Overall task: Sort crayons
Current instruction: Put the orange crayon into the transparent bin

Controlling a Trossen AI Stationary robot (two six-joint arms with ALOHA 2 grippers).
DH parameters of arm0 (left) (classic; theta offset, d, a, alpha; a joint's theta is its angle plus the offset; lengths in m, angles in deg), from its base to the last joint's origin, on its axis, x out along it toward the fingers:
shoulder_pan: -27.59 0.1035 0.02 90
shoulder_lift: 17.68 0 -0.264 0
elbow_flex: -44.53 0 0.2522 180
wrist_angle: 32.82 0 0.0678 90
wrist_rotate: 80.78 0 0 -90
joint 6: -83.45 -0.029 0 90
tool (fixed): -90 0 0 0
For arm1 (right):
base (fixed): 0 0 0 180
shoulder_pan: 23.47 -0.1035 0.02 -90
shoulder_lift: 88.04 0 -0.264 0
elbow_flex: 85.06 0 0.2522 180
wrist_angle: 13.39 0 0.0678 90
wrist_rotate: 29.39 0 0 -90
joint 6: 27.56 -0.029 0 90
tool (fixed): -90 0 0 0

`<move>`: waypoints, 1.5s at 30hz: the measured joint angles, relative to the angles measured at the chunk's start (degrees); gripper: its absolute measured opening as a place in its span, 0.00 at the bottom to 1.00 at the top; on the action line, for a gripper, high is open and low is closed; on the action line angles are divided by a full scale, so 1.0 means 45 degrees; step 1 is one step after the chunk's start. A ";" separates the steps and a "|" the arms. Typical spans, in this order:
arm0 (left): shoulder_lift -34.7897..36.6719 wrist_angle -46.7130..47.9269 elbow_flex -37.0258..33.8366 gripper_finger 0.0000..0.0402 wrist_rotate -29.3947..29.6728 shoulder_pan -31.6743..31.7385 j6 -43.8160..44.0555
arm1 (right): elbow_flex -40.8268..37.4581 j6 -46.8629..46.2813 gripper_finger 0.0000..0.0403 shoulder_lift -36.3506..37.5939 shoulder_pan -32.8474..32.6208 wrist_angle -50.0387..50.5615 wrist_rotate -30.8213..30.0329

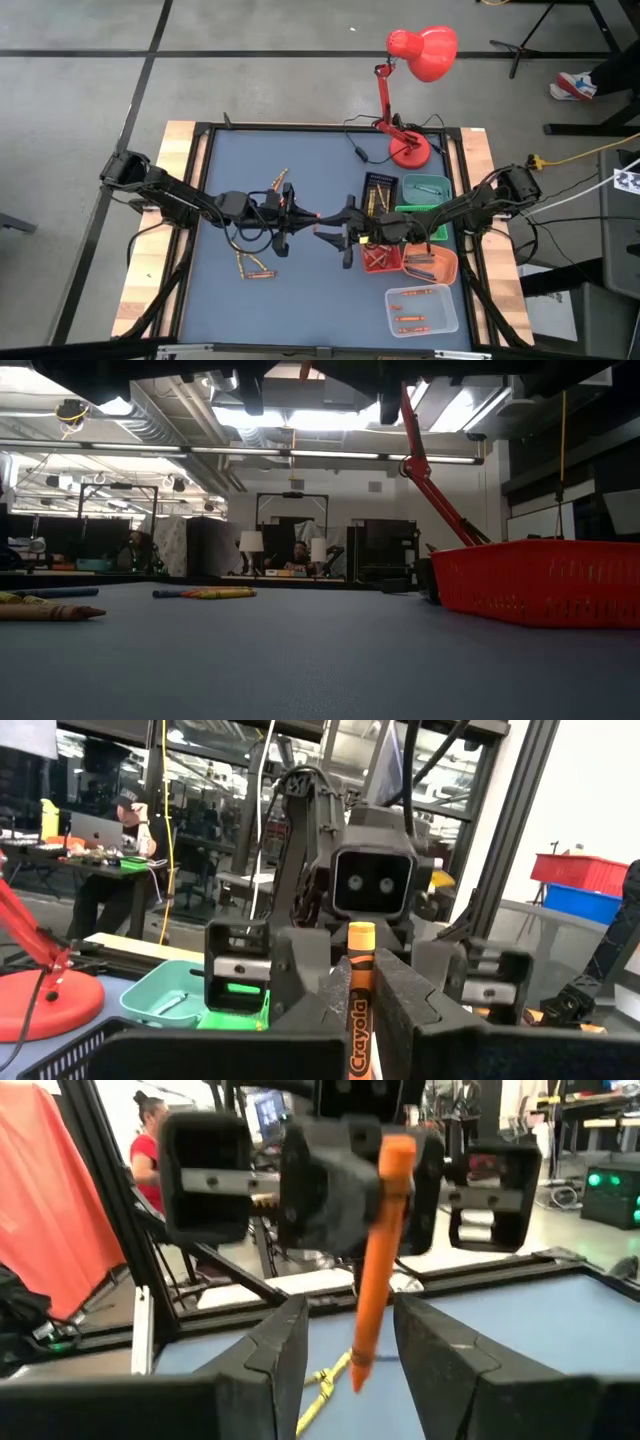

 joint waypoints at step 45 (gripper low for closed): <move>0.0005 0.5713 0.0000 0.24 -0.0444 -0.0097 0.1826 | 0.0000 -0.4716 0.03 0.4101 0.0357 1.1956 0.4007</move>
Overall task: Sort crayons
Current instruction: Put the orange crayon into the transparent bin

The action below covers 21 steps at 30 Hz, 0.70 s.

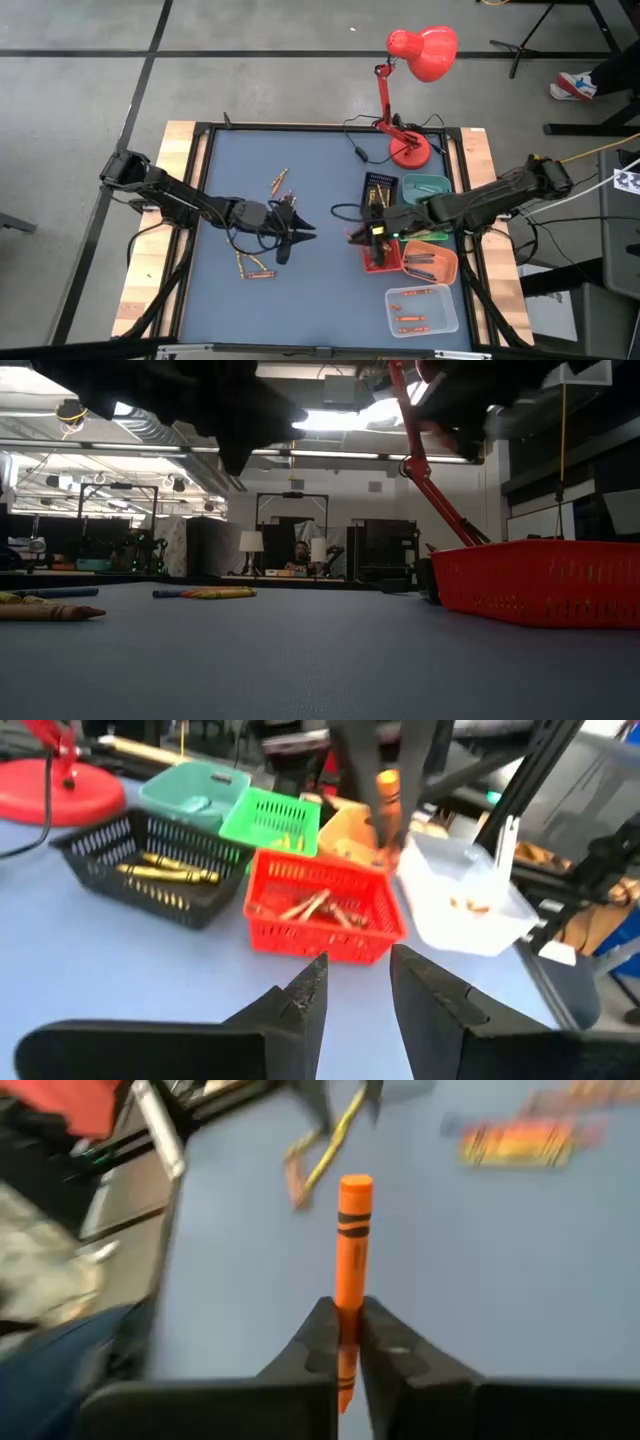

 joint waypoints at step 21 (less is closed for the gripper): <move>0.0000 0.0712 0.0000 0.24 0.0001 0.0007 0.0089 | 0.0000 -0.4749 0.08 0.1650 -0.6094 0.6227 0.1486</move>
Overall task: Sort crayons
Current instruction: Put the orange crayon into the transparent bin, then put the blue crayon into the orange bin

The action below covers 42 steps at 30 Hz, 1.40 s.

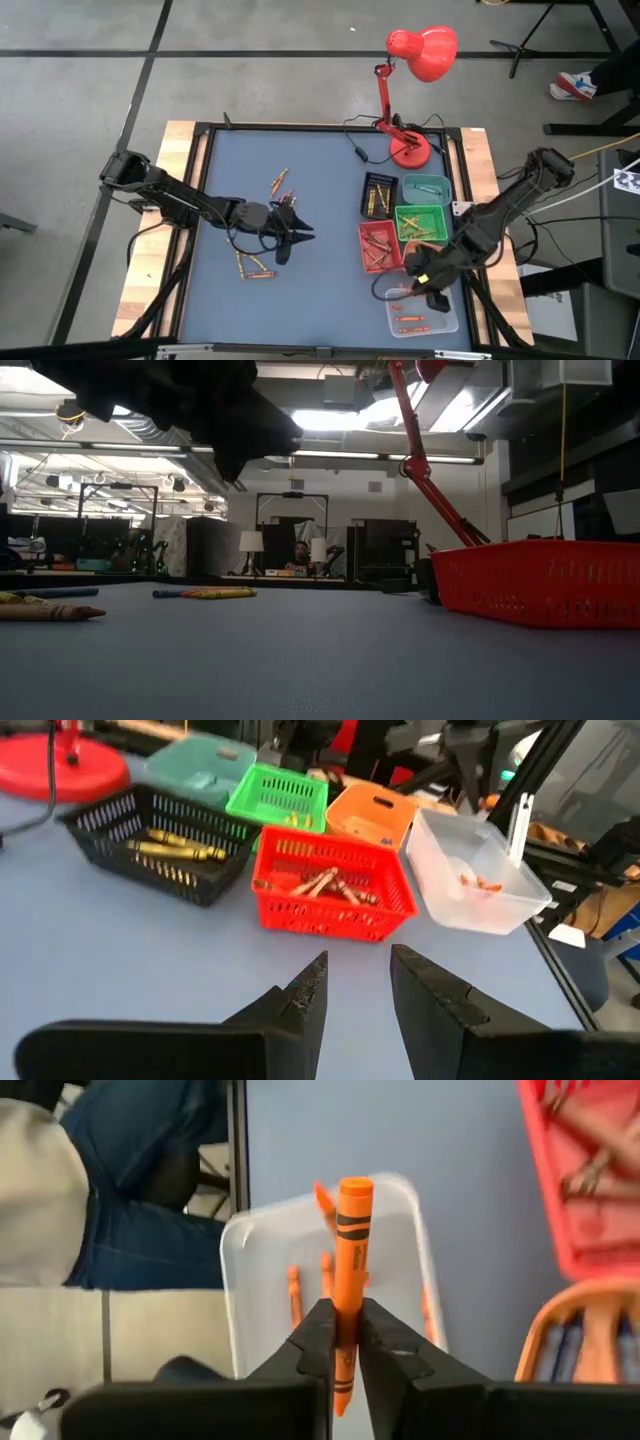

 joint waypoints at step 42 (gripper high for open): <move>0.4333 1.8525 -0.0188 0.24 0.0427 0.0639 1.0620 | 0.0000 -0.1207 0.38 -0.0005 -0.1299 0.0129 -0.0571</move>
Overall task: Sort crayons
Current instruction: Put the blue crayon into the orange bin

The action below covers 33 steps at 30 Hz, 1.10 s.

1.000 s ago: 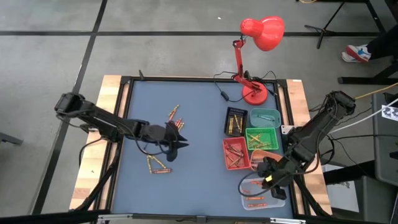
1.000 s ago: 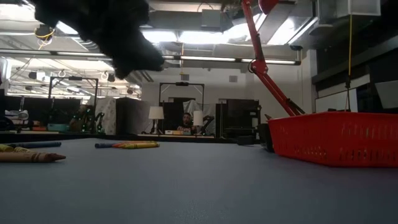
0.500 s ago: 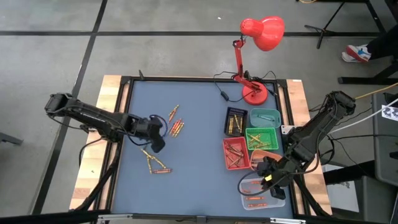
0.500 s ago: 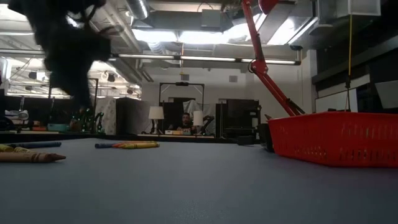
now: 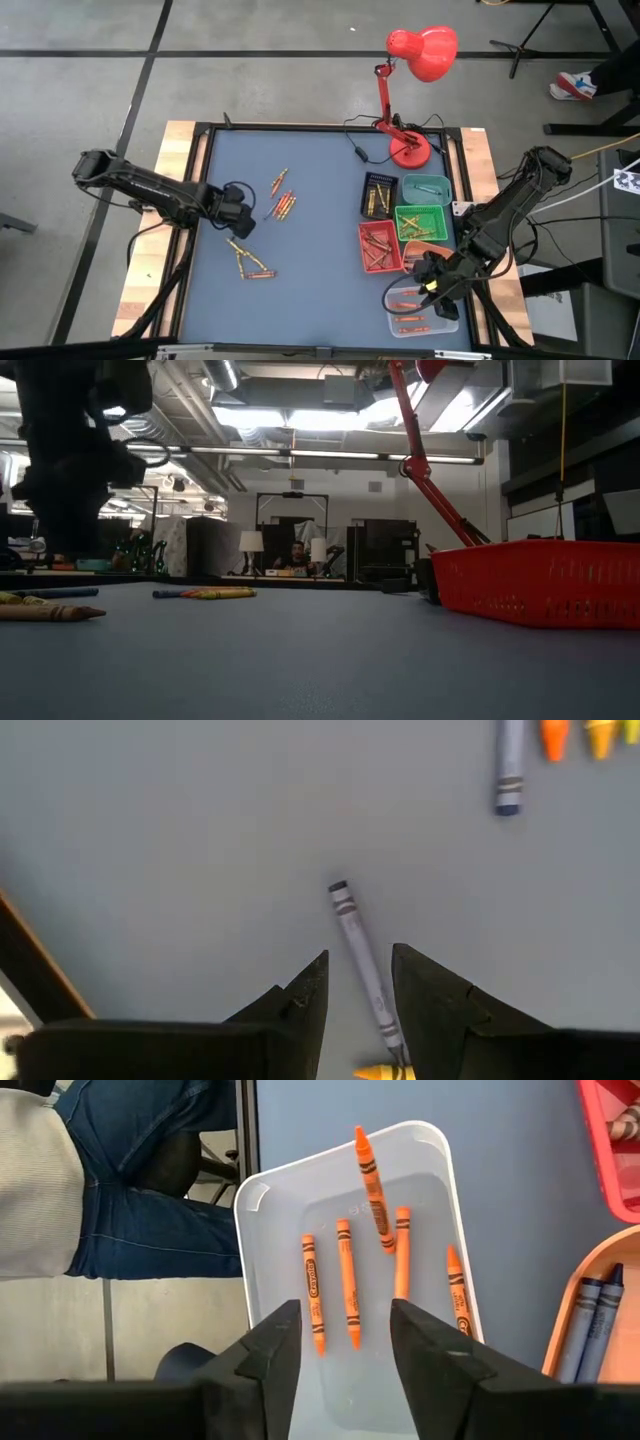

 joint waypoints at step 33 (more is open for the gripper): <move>-0.0034 -0.3947 -0.2775 0.09 0.0099 -0.0010 0.1583 | 0.0000 0.0049 0.38 0.0000 0.0005 -0.0005 -0.1586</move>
